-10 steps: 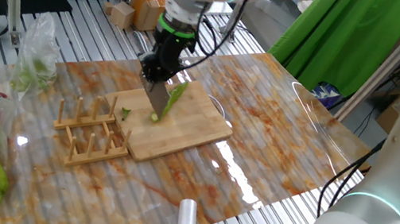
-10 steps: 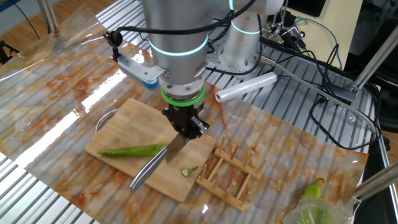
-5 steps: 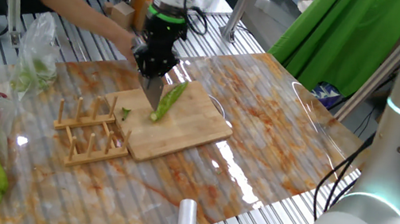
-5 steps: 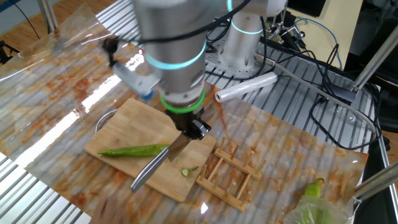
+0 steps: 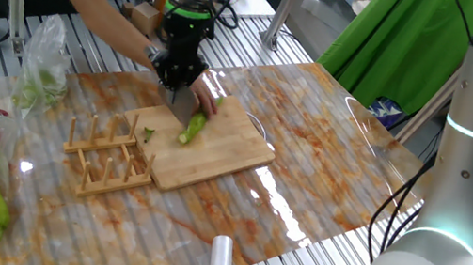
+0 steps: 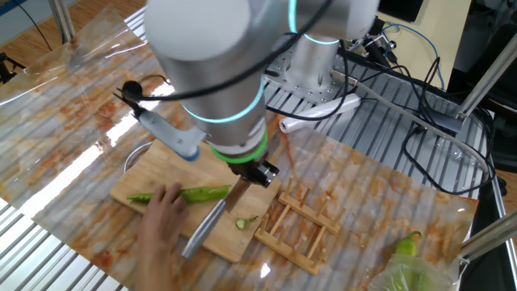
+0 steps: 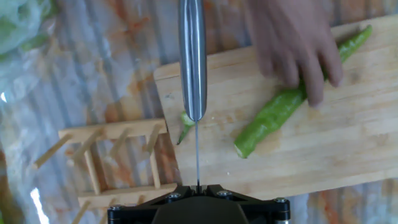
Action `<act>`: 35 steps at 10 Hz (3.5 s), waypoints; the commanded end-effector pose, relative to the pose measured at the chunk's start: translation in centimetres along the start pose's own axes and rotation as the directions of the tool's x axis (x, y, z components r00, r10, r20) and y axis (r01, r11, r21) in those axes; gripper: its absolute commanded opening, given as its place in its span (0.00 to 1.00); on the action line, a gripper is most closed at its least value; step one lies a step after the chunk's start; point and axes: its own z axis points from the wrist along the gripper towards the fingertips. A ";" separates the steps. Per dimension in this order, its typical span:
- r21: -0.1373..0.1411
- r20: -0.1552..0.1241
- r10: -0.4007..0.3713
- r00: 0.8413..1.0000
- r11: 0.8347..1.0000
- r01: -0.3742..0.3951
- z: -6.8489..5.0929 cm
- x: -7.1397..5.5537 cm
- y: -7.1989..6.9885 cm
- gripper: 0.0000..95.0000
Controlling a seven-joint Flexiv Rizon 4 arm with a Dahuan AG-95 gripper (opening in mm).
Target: Chop the chili peppers
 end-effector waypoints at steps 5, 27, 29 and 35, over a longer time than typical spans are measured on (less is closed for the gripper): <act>-0.004 0.166 -0.106 0.980 0.994 0.108 -0.6 0.5 0.6 0.00; 0.055 0.194 -0.170 0.966 0.985 0.162 -2.2 -4.5 -1.0 0.00; 0.072 0.219 -0.199 0.955 0.980 0.187 -1.7 -4.9 -1.8 0.00; 0.097 0.245 -0.245 0.938 0.969 0.228 1.4 -4.9 -4.4 0.00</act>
